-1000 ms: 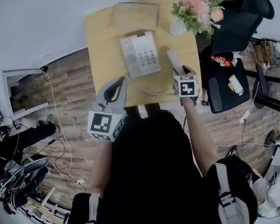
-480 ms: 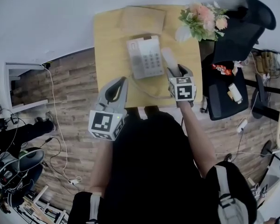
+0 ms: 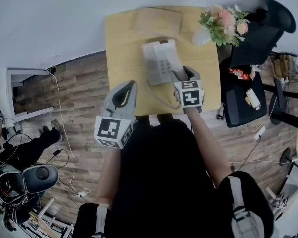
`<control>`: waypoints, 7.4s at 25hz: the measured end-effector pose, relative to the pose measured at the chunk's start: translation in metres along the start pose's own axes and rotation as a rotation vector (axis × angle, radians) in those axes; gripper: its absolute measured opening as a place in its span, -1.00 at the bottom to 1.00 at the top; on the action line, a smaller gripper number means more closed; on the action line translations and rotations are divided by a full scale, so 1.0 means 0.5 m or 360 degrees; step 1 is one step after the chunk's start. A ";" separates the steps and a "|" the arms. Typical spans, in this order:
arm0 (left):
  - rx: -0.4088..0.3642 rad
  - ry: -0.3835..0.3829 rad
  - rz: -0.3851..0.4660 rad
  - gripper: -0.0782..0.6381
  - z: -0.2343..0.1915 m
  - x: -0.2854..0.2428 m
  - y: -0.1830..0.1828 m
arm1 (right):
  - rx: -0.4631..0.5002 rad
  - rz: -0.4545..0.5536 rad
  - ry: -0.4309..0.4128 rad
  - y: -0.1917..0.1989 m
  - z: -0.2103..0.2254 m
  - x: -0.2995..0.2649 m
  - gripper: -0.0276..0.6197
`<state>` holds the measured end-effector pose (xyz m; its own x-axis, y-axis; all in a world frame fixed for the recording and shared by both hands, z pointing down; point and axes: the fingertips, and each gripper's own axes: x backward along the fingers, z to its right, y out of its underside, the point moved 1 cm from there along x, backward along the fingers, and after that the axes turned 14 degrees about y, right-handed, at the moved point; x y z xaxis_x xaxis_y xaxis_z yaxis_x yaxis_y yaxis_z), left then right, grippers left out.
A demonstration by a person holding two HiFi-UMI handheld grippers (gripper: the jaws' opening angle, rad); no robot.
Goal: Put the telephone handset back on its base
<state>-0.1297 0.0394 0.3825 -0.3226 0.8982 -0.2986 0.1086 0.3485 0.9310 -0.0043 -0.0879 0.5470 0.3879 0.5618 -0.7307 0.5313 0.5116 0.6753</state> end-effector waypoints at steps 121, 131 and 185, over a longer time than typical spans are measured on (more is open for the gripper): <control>-0.0007 0.0200 -0.0143 -0.75 -0.215 0.022 0.011 | 0.0013 0.0090 0.0208 -0.019 -0.221 -0.135 -0.13; 0.0002 0.0074 -0.0092 -0.75 -0.168 0.043 0.000 | 0.0096 0.0171 0.0055 -0.028 -0.217 -0.085 -0.13; -0.0084 -0.0031 0.0117 -0.75 0.060 -0.100 -0.078 | 0.0006 0.0585 -0.0203 -0.115 0.129 0.176 -0.58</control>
<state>-0.0895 -0.0110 0.3547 -0.2970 0.9261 -0.2326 0.0812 0.2672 0.9602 0.0481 -0.1098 0.4374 0.6436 0.6216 -0.4465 0.3418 0.2886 0.8944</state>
